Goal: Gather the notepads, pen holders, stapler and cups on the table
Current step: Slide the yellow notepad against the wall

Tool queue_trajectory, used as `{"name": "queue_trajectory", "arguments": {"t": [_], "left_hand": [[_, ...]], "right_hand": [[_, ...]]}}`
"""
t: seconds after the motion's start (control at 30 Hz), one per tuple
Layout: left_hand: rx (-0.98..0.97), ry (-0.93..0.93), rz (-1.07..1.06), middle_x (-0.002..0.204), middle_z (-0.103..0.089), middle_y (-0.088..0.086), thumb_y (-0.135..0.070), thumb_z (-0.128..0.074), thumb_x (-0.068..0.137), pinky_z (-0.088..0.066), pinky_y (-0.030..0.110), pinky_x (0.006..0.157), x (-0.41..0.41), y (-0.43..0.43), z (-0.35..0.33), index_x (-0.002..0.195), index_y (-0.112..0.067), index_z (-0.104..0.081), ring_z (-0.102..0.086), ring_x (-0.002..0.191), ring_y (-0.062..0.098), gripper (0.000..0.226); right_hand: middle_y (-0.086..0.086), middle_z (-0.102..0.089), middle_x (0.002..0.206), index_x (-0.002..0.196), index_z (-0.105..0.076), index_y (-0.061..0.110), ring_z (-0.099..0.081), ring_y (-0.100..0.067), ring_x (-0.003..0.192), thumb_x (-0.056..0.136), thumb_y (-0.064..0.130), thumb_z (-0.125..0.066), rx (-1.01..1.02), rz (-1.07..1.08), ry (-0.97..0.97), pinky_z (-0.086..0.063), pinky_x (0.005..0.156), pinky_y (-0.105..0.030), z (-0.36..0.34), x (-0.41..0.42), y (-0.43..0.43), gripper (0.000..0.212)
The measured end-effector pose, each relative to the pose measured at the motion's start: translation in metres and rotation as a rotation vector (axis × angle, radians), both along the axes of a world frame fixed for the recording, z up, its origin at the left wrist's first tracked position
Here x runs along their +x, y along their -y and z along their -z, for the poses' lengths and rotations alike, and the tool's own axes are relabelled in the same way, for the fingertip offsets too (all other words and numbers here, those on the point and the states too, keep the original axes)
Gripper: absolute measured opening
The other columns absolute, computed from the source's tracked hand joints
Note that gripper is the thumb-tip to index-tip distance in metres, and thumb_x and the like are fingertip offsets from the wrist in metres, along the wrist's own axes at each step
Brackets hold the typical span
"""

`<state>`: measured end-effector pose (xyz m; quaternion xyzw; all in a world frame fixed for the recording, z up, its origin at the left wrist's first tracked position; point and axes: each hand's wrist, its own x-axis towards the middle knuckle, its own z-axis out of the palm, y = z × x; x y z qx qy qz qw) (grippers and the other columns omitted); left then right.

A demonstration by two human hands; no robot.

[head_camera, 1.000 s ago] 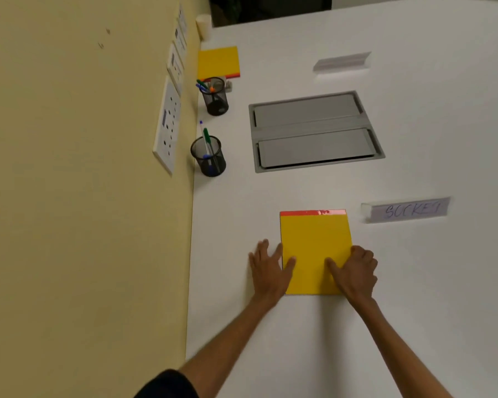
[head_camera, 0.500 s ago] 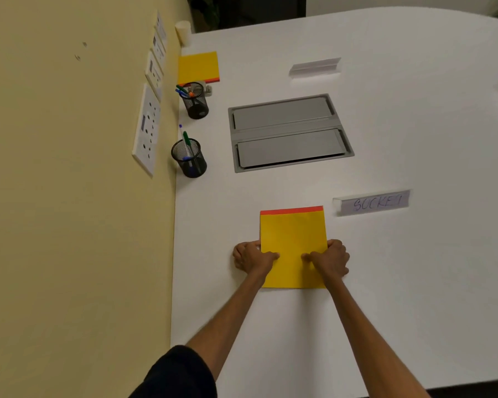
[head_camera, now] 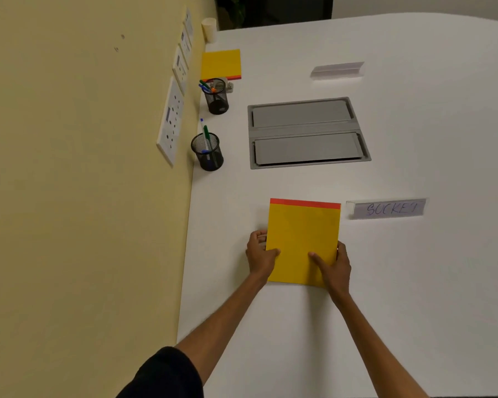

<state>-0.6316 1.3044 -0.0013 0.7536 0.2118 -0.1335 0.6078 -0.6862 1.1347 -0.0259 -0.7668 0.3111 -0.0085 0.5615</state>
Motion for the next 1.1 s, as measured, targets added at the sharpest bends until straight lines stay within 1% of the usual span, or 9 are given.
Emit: {"name": "queue_trajectory", "arguments": {"t": [0.13,0.27,0.37,0.47,0.57,0.77,0.9,1.0,1.1], "left_hand": [[0.015,0.156,-0.038,0.121,-0.058,0.003,0.009,-0.075,0.075,-0.051,0.010,0.072,0.013,-0.023,-0.010,0.128,-0.015,-0.050,-0.060,0.104,0.017,0.063],[0.193,0.191,0.054,0.146,-0.039,0.008,-0.010,-0.084,0.073,-0.040,0.027,0.101,0.024,-0.055,-0.012,0.147,-0.014,-0.030,-0.041,0.131,0.022,0.091],[0.414,0.146,0.154,0.154,-0.024,0.013,-0.022,-0.088,0.070,-0.038,0.039,0.106,0.029,-0.082,-0.013,0.153,-0.015,-0.013,-0.030,0.139,0.030,0.112],[0.634,0.083,0.295,0.156,-0.015,0.016,-0.025,-0.089,0.068,-0.038,0.047,0.105,0.035,-0.108,-0.013,0.155,-0.019,-0.006,-0.024,0.141,0.035,0.120],[0.801,0.072,0.356,0.154,-0.015,0.018,-0.027,-0.089,0.068,-0.038,0.044,0.103,0.044,-0.126,-0.013,0.155,-0.018,-0.009,-0.024,0.139,0.036,0.119],[1.045,0.028,0.474,0.150,-0.018,0.022,-0.039,-0.084,0.071,-0.034,0.040,0.106,0.050,-0.149,0.001,0.154,-0.024,-0.015,-0.030,0.132,0.035,0.108],[1.000,0.014,0.520,0.154,-0.014,0.021,-0.039,-0.084,0.072,-0.025,0.042,0.114,0.054,-0.161,0.013,0.153,-0.024,-0.022,-0.019,0.141,0.036,0.104],[1.022,0.130,0.589,0.161,-0.001,0.017,-0.028,-0.081,0.077,-0.016,0.046,0.120,0.056,-0.160,0.018,0.154,-0.024,-0.024,-0.004,0.150,0.031,0.096],[0.906,0.150,0.571,0.163,0.006,0.013,-0.011,-0.076,0.080,-0.012,0.047,0.122,0.058,-0.160,0.024,0.152,-0.028,-0.027,0.005,0.151,0.028,0.088]], "right_hand": [[-0.010,-0.061,0.128,0.134,-0.051,0.012,-0.060,-0.029,0.108,0.083,0.030,-0.075,0.011,-0.006,0.056,-0.049,0.086,-0.036,-0.009,0.024,-0.027,0.059],[-0.009,-0.063,0.127,0.135,-0.052,0.013,-0.059,-0.022,0.102,0.082,0.035,-0.075,0.006,-0.075,0.070,-0.046,0.081,-0.030,-0.015,0.054,-0.064,0.062],[-0.010,-0.064,0.125,0.132,-0.054,0.011,-0.061,-0.029,0.107,0.081,0.040,-0.075,-0.031,-0.175,0.031,-0.046,0.081,-0.032,-0.015,0.072,-0.092,0.062],[-0.013,-0.062,0.126,0.130,-0.052,0.009,-0.060,-0.033,0.111,0.078,0.038,-0.078,-0.036,-0.304,-0.043,-0.049,0.087,-0.041,-0.005,0.087,-0.117,0.064],[-0.014,-0.057,0.132,0.133,-0.046,0.009,-0.055,-0.036,0.117,0.076,0.036,-0.081,-0.031,-0.376,-0.109,-0.048,0.095,-0.047,0.003,0.098,-0.139,0.071],[-0.015,-0.052,0.136,0.138,-0.036,0.008,-0.052,-0.036,0.122,0.075,0.035,-0.081,-0.148,-0.438,-0.152,-0.046,0.092,-0.044,0.009,0.100,-0.168,0.082],[-0.015,-0.044,0.141,0.144,-0.030,0.008,-0.042,-0.033,0.129,0.078,0.039,-0.077,-0.274,-0.478,-0.128,-0.044,0.095,-0.044,0.012,0.096,-0.177,0.088],[-0.014,-0.042,0.135,0.144,-0.030,0.009,-0.038,-0.031,0.126,0.078,0.046,-0.075,-0.342,-0.491,-0.124,-0.046,0.089,-0.043,0.012,0.095,-0.180,0.088],[-0.015,-0.043,0.132,0.144,-0.032,0.009,-0.038,-0.031,0.122,0.076,0.054,-0.074,-0.382,-0.511,-0.108,-0.046,0.086,-0.042,0.015,0.096,-0.179,0.092]]}}
